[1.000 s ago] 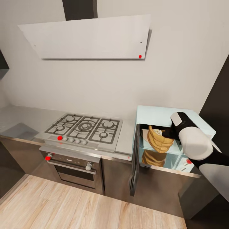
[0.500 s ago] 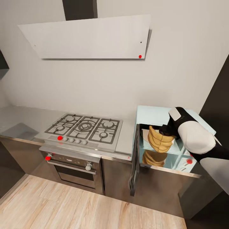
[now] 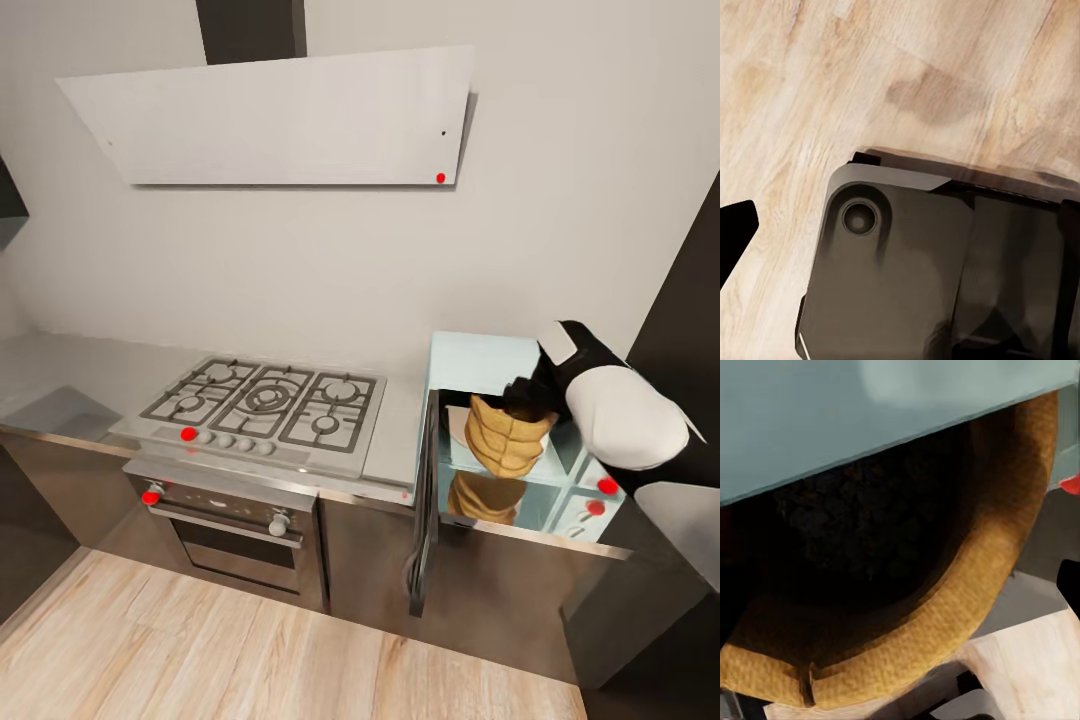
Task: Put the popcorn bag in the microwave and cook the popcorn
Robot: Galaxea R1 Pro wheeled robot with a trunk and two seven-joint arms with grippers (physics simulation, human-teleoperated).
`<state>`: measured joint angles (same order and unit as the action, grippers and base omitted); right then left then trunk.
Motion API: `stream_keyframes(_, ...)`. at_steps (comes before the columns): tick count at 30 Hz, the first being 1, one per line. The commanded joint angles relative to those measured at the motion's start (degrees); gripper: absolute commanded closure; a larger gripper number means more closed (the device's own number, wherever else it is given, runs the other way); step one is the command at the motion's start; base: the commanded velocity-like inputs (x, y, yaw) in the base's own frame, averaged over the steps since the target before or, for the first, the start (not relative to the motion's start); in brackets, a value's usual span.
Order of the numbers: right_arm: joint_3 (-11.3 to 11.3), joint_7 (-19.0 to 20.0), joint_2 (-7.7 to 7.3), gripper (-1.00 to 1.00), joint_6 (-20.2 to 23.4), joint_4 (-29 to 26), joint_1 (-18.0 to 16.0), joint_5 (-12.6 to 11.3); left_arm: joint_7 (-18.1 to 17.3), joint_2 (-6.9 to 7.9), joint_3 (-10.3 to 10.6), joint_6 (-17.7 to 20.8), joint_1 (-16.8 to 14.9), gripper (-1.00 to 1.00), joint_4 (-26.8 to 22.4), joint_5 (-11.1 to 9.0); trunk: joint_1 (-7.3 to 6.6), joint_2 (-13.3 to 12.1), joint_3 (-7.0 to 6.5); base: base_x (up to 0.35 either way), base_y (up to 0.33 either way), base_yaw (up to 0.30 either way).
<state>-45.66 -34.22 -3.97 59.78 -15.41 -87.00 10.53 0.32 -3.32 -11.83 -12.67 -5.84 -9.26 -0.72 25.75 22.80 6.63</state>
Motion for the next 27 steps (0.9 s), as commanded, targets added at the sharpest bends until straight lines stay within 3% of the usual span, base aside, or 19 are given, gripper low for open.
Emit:
stream_keyframes(1, -0.48, 0.03, 0.02, -1.00, 0.22, -0.04, -0.42, 0.54, 0.03, -0.02, -0.12, -0.17, -0.04, -1.00, 0.03, -0.07, 0.04, 0.12, 0.13, 0.000, 0.000, 0.000)
stream_keyframes(8, -0.48, 0.03, -0.59, -1.00, 0.22, 0.33, -4.27, 0.54, 0.03, -0.02, -0.12, -0.18, -0.04, -1.00, 0.03, -0.07, 0.04, 0.12, 0.13, 0.000, 0.000, 0.000)
stream_keyframes(10, -0.50, 0.03, -1.43, -1.00, 0.22, 1.72, -5.77, 0.54, 0.03, -0.02, -0.12, -0.19, -0.04, -1.00, 0.03, -0.07, 0.04, 0.12, 0.13, 0.000, 0.000, 0.000)
stream_keyframes(13, -1.44, 0.03, -4.05, -1.00, 0.22, 4.96, -7.00, 0.54, 0.03, -0.02, -0.12, -0.20, -0.04, -1.00, 0.03, -0.10, 0.04, 0.12, 0.13, 0.000, 0.000, 0.000)
stream_keyframes(16, -2.53, 0.02, -5.05, -1.00, 0.22, 6.02, -7.25, 0.56, 0.03, -0.02, -0.14, -0.20, -0.04, -1.00, 0.03, -0.09, 0.04, 0.12, 0.13, 0.000, 0.000, 0.000)
stream_keyframes(27, -2.86, 0.03, -4.90, -1.00, 0.22, 6.53, -7.30, 0.59, 0.04, -0.02, -0.14, -0.18, -0.04, -1.00, 0.03, -0.16, 0.04, 0.12, 0.13, -0.276, 0.000, 0.000)
